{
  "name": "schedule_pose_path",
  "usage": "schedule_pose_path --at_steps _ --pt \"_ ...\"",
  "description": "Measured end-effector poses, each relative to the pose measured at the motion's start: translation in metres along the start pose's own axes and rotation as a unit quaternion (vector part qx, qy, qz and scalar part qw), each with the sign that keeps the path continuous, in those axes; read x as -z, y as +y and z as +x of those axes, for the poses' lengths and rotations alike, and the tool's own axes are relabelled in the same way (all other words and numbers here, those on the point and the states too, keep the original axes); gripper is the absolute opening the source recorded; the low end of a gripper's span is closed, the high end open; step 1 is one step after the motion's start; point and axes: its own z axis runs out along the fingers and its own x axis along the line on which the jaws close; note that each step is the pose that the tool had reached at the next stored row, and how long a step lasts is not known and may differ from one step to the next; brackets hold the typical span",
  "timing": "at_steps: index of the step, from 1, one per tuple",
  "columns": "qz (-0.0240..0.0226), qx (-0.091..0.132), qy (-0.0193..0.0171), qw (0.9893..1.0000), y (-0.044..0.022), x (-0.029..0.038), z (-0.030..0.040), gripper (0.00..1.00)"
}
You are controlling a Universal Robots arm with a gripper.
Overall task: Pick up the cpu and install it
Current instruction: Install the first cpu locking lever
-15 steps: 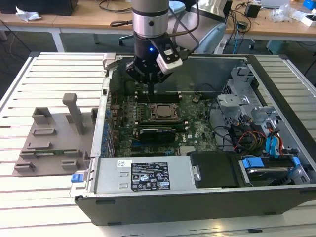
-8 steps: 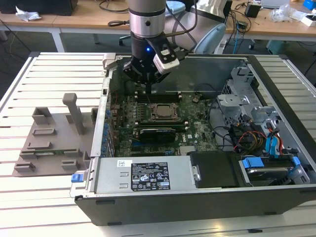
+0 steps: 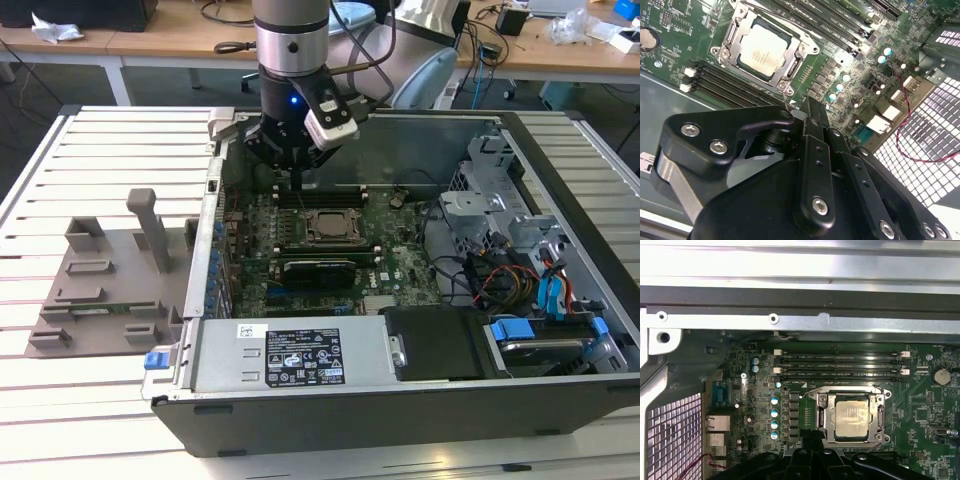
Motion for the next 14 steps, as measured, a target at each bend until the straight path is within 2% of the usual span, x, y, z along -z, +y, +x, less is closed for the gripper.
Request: schedule_pose_path --at_steps 14 --pt "0.0 0.0 0.0 1.0 0.0022 -0.0007 0.0089 0.11"
